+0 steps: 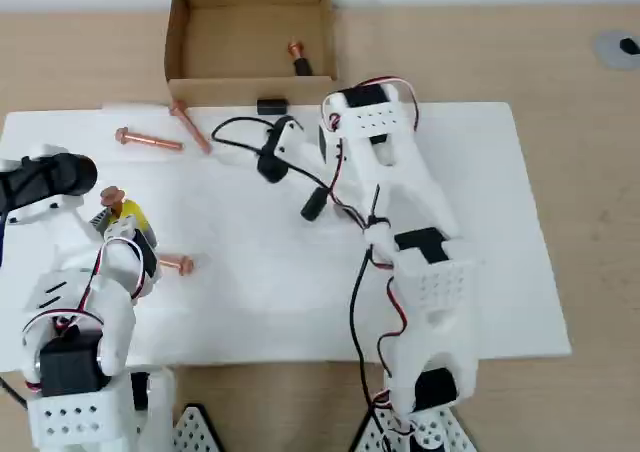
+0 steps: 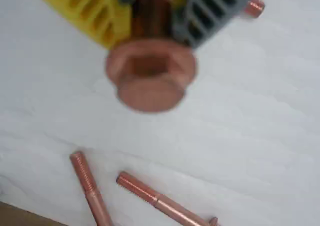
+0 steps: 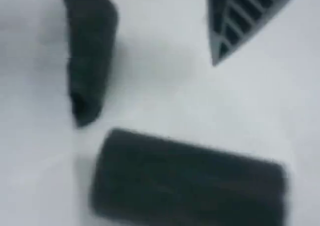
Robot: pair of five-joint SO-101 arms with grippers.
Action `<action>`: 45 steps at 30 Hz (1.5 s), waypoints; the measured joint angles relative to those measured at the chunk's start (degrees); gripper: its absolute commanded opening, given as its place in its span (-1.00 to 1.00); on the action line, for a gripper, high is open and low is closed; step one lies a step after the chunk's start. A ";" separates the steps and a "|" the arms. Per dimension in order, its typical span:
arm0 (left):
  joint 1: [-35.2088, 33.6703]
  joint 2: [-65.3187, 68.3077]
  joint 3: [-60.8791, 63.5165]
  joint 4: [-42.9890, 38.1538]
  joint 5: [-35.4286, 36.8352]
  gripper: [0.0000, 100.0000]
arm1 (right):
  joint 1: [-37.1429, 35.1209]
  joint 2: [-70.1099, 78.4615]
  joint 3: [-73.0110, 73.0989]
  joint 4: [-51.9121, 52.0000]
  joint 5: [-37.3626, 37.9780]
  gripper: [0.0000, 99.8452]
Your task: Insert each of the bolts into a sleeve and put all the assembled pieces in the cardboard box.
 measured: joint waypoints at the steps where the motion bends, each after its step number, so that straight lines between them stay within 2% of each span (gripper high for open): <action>1: 0.00 0.00 0.00 0.00 0.00 -0.98 | 0.18 0.62 -0.44 0.00 0.00 -0.19; 13: 0.00 0.00 0.00 0.00 0.00 -0.98 | 2.02 11.16 -14.51 0.35 0.00 -0.19; 18: 0.00 0.00 0.00 0.00 0.00 -0.98 | 2.55 14.68 -20.22 4.04 1.41 -0.20; 20: 0.00 0.00 0.00 0.00 0.00 -0.98 | 2.64 16.26 -23.30 5.89 1.49 -0.30; 25: 0.00 0.00 0.00 0.00 0.00 -0.98 | 3.69 19.52 -30.51 8.35 2.02 -0.77; 27: 0.00 0.00 0.00 0.00 0.00 -0.98 | 4.66 19.78 -31.91 8.26 2.02 -0.87; 36: 0.00 -0.09 0.00 1.49 0.00 -0.98 | 5.63 22.33 -38.15 8.79 -0.70 -0.89; 45: 0.00 -0.09 0.00 2.81 0.00 -0.98 | 5.36 16.88 -38.33 8.88 -2.11 -0.89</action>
